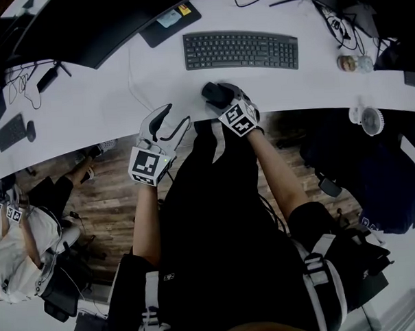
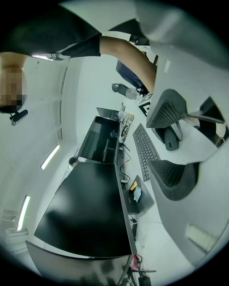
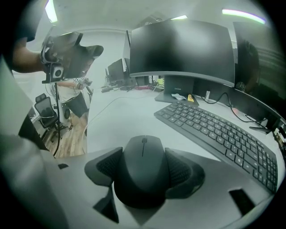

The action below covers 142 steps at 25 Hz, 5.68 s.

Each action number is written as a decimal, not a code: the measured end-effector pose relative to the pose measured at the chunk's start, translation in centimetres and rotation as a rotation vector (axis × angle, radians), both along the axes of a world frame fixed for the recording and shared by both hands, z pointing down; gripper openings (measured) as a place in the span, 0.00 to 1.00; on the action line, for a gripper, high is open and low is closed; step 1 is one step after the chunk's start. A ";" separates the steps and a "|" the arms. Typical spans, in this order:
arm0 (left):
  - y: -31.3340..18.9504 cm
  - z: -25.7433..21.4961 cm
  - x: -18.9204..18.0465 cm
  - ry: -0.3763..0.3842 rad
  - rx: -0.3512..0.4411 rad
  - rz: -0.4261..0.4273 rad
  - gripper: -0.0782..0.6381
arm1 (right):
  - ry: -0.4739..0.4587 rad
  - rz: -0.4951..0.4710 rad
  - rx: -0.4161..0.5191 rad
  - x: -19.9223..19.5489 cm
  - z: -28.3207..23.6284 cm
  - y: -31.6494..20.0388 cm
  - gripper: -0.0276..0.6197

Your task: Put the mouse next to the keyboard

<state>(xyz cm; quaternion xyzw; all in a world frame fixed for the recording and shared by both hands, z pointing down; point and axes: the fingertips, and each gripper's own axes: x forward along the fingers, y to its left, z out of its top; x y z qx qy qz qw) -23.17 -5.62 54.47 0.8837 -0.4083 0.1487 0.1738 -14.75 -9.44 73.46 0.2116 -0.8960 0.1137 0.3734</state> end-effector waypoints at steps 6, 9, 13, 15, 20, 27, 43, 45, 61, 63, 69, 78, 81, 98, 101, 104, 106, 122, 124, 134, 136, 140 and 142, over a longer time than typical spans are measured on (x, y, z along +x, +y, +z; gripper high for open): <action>0.0 -0.6 0.4 0.001 0.014 0.003 0.42 | 0.000 0.005 0.002 0.1 0.0 0.1 0.50; 0.1 -0.8 0.2 -0.005 0.017 0.000 0.42 | -0.002 0.005 -0.004 0.1 0.1 -0.1 0.50; 0.1 -1.1 0.0 -0.009 0.021 -0.010 0.42 | -0.007 0.009 -0.005 0.3 0.1 -0.2 0.50; 0.2 -1.2 -0.1 -0.009 0.024 -0.012 0.42 | -0.005 0.010 -0.001 0.3 0.1 -0.3 0.50; 0.3 -1.4 -0.2 -0.011 0.032 -0.010 0.42 | -0.017 0.029 0.019 0.3 -0.6 -0.7 0.50; 0.5 -1.9 0.0 -0.007 0.042 -0.019 0.42 | -0.024 0.026 0.037 0.5 -1.9 -0.9 0.50; -0.4 -4.0 2.7 0.011 0.077 0.008 0.42 | -0.021 0.076 0.088 4.1 -5.6 -1.9 0.50; -0.6 -4.1 3.4 0.011 0.082 0.014 0.42 | -0.019 0.088 0.092 5.1 -5.9 -2.2 0.50; -4.4 -5.1 11.6 0.018 0.081 0.077 0.42 | -0.020 0.208 0.090 15.6 -7.4 -5.4 0.50; -5.0 -5.1 12.8 0.020 0.079 0.087 0.42 | -0.018 0.226 0.090 17.0 -7.5 -6.0 0.50; -6.7 -5.0 15.9 0.022 0.065 0.107 0.42 | -0.015 0.265 0.080 21.1 -7.2 -7.4 0.50; -9.4 -4.7 19.7 0.016 0.062 0.099 0.42 | -0.005 0.294 0.059 26.4 -6.2 -9.5 0.50; -10.2 -4.4 20.9 0.011 0.053 0.102 0.42 | -0.006 0.302 0.055 27.8 -6.0 -10.3 0.50; -13.2 -4.1 25.1 -0.037 0.041 0.068 0.42 | -0.006 0.406 0.042 34.4 -4.0 -15.7 0.50; -13.7 -4.1 25.5 -0.047 0.040 0.053 0.42 | -0.005 0.417 0.027 35.0 -3.5 -16.5 0.50; -14.2 -4.1 25.9 -0.052 0.043 0.031 0.42 | 0.003 0.424 0.006 35.8 -2.6 -17.0 0.50; -14.4 -4.2 26.0 -0.055 0.045 0.015 0.42 | 0.013 0.424 -0.006 36.4 -2.0 -17.1 0.50; -16.1 -5.4 28.2 -0.011 0.043 -0.071 0.41 | 0.021 0.394 -0.032 36.9 0.1 -19.8 0.50; -16.0 -5.1 28.7 -0.028 0.037 -0.057 0.41 | 0.021 0.403 -0.033 36.9 0.4 -20.1 0.50; -15.7 -4.4 29.9 -0.075 0.027 -0.013 0.41 | -0.002 0.401 -0.020 37.1 0.8 -20.3 0.51; -15.5 -4.5 30.0 -0.074 0.031 -0.010 0.41 | -0.007 0.395 -0.011 37.2 0.8 -20.2 0.52; -15.4 -5.0 29.5 -0.058 0.039 -0.011 0.41 | -0.025 0.394 0.006 37.2 0.8 -20.2 0.56; -15.3 -5.3 29.0 -0.041 0.044 -0.015 0.41 | -0.033 0.409 0.019 37.3 0.1 -20.4 0.55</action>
